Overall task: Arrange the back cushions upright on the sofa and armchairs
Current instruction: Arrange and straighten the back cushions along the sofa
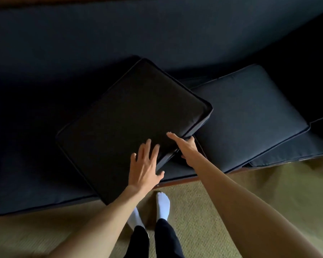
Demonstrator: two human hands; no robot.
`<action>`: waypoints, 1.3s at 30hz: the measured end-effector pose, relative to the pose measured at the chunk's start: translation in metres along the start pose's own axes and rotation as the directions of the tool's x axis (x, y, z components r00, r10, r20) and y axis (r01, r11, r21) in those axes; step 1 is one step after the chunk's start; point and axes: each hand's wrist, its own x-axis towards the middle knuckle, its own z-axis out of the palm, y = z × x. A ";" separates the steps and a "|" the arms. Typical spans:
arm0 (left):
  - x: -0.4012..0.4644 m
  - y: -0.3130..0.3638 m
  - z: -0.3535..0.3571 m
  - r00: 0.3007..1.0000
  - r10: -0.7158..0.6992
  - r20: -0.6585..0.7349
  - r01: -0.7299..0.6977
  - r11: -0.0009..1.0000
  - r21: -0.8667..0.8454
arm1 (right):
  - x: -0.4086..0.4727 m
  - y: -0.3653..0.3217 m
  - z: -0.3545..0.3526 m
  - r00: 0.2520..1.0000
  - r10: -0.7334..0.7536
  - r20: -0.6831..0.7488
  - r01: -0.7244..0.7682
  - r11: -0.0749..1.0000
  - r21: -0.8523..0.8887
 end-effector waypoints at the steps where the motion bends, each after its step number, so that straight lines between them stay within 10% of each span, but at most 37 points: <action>1: 0.000 -0.001 0.008 1.000 -0.014 -0.004 0.013 1.000 -0.002 | 0.007 0.003 0.004 1.000 0.006 0.010 -0.007 0.999 0.037; 20: -0.032 -0.059 -0.068 0.982 -0.156 -0.111 0.166 0.983 0.082 | -0.070 -0.066 0.069 0.976 0.219 -0.014 -0.216 0.969 0.119; 27: -0.004 -0.103 -0.155 0.979 -0.193 -0.061 0.198 0.977 0.084 | -0.133 -0.112 0.084 0.991 -0.132 -0.016 0.130 0.989 -0.075; 30: 0.016 -0.121 -0.188 0.982 -0.178 -0.060 0.182 0.981 0.060 | -0.144 -0.122 0.075 0.872 -0.488 -0.039 0.377 0.720 -0.582; 34: 0.038 -0.143 -0.216 0.980 -0.196 -0.015 0.196 0.981 -0.007 | -0.132 -0.140 0.073 0.492 -0.862 0.123 0.423 0.113 -0.899; 39: 0.065 -0.158 -0.234 0.981 -0.194 0.019 0.195 0.980 -0.040 | -0.099 -0.188 0.091 0.573 -0.687 0.447 0.337 -0.299 -0.893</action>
